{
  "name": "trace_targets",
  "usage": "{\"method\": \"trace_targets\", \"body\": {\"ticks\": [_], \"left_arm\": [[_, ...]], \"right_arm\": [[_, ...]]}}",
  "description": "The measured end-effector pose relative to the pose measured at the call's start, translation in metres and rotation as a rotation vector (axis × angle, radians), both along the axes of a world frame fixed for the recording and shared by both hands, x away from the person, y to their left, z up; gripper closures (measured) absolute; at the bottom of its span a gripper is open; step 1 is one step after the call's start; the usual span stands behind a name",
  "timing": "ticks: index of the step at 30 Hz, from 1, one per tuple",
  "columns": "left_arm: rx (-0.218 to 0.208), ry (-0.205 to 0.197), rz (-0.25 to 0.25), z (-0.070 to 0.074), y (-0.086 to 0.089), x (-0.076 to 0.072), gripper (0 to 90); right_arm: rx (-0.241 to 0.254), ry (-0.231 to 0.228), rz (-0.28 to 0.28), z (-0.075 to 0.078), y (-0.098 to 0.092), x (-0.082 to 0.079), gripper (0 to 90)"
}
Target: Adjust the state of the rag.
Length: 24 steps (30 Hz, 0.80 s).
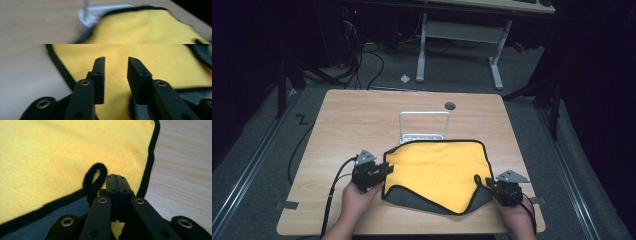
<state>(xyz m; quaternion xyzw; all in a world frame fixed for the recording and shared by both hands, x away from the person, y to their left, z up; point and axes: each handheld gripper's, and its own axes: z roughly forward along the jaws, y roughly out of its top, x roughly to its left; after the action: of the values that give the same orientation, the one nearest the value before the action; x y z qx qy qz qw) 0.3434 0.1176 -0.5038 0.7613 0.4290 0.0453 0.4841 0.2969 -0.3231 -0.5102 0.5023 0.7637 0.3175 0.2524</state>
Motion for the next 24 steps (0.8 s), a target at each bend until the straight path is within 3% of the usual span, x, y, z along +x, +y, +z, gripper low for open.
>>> {"method": "trace_targets", "body": {"ticks": [2,4,5,6,7,9,11,13,18,19,20,24], "left_arm": [[-0.030,0.020,-0.021,-0.005,-0.002,-0.014,57.2],[-0.049,0.037,-0.036,-0.010,-0.005,-0.021,54.7],[-0.045,0.050,-0.048,-0.014,-0.007,-0.024,54.7],[-0.018,0.061,-0.064,-0.018,-0.011,-0.025,64.8],[-0.004,0.060,-0.073,-0.020,-0.012,-0.026,64.8],[-0.019,0.063,-0.079,-0.022,-0.010,-0.029,84.0],[-0.025,0.062,-0.094,-0.021,-0.008,-0.033,84.5],[-0.017,0.046,-0.106,-0.018,-0.004,-0.041,85.1],[0.000,0.000,-0.118,-0.010,0.006,-0.065,85.1],[0.004,-0.001,-0.121,-0.009,0.007,-0.070,84.9],[0.009,-0.003,-0.121,-0.009,0.009,-0.075,84.9],[0.012,0.026,-0.106,-0.011,0.019,-0.091,78.7]], "right_arm": [[0.031,-0.007,0.011,0.007,0.007,-0.002,90.0],[0.037,-0.009,0.012,0.009,0.010,-0.002,87.2],[0.050,-0.001,0.014,0.009,0.012,-0.001,81.5],[0.059,0.025,0.011,0.006,0.018,0.003,70.6],[0.059,0.025,0.011,0.006,0.018,0.003,70.6],[0.037,0.088,0.004,-0.006,0.022,0.007,68.9],[0.034,0.111,0.002,-0.010,0.021,0.007,72.9],[0.021,0.098,0.016,-0.008,0.020,0.001,81.9],[0.003,0.013,0.016,0.006,0.011,-0.034,82.4],[0.037,-0.006,-0.002,0.012,0.003,-0.055,81.1],[0.037,-0.006,-0.002,0.012,0.003,-0.055,81.1],[0.062,-0.018,-0.039,0.016,-0.012,-0.090,74.5]]}}
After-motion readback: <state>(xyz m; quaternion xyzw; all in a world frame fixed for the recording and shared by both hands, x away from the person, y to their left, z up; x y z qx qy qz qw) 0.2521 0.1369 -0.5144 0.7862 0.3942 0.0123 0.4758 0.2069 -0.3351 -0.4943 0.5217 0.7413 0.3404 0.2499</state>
